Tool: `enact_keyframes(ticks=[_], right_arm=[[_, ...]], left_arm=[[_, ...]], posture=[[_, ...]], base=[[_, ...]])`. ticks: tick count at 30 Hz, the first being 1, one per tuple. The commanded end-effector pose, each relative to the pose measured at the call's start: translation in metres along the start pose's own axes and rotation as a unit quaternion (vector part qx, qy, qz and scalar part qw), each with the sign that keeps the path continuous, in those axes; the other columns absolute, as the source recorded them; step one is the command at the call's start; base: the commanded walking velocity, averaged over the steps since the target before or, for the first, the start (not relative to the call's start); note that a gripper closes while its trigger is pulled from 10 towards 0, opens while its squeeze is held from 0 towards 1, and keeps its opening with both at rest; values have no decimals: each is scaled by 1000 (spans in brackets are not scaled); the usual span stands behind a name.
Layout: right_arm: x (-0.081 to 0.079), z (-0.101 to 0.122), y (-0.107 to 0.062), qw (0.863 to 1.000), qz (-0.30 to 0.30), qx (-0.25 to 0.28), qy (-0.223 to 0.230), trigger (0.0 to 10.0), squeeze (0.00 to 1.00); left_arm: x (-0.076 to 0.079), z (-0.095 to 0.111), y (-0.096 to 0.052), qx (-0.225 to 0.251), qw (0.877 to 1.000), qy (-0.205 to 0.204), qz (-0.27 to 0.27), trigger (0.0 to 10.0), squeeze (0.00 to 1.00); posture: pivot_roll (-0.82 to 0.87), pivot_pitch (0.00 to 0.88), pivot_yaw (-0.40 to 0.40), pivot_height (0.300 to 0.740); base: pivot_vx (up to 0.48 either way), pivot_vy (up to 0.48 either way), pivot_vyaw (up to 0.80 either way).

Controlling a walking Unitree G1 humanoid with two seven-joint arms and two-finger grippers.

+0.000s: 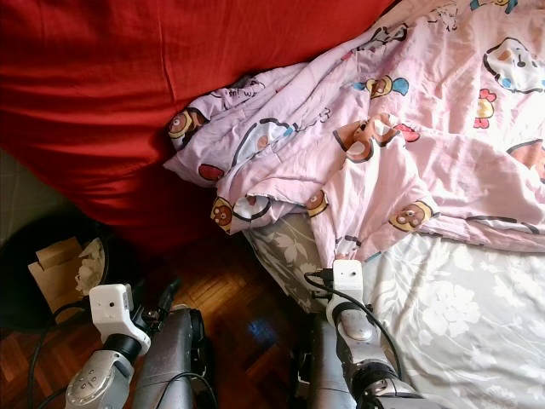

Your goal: Clean up the room

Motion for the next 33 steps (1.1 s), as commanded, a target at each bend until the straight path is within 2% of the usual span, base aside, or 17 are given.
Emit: enact_keyframes(ticks=[1, 12, 19, 21, 23, 33], right_arm=[[1, -21, -5, 999, -2, -32, 6, 0, 0], [5, -14, -4, 1000, -9, -21, 18, 0, 0], [16, -16, -6, 999, -24, -11, 27, 0, 0], [19, -13, -6, 999, -28, -1, 34, 0, 0], [35, 4, -7, 996, -44, 48, 58, 0, 0], [48, 16, -11, 990, -59, 98, 84, 0, 0]], left_arm=[[-1, -8, -7, -18, 1000, -7, 4, 10000, 0], [-2, -9, -2, -16, 1000, -9, 6, 10000, 0], [0, -8, 6, -14, 1000, -10, 3, 10000, 0], [0, -8, 8, -13, 1000, -10, 1, 10000, 0], [4, -5, 20, -5, 1000, -13, -5, 10000, 0], [7, -6, 35, -3, 1000, -15, -10, 10000, 0]], posture=[[138, 418, -19, 623], [134, 401, -22, 623], [112, 371, -22, 623], [106, 362, -23, 623], [81, 323, -28, 623], [52, 237, -29, 623]], base=[[0, 0, 0], [0, 0, 0], [0, 0, 0], [0, 0, 0], [0, 0, 0], [0, 0, 0]])
Point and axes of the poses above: a point about 5 cm out from each wrist's last joint towards the gripper, its own y axis pointing out of the wrist towards the gripper, its own z axis along the axis of the wrist's last joint, x = y × z, the point moved 4 cm from there along y, pointing out of the wrist towards the gripper, and after that the axes turned 1 degree about y, right-handed, at the moved point
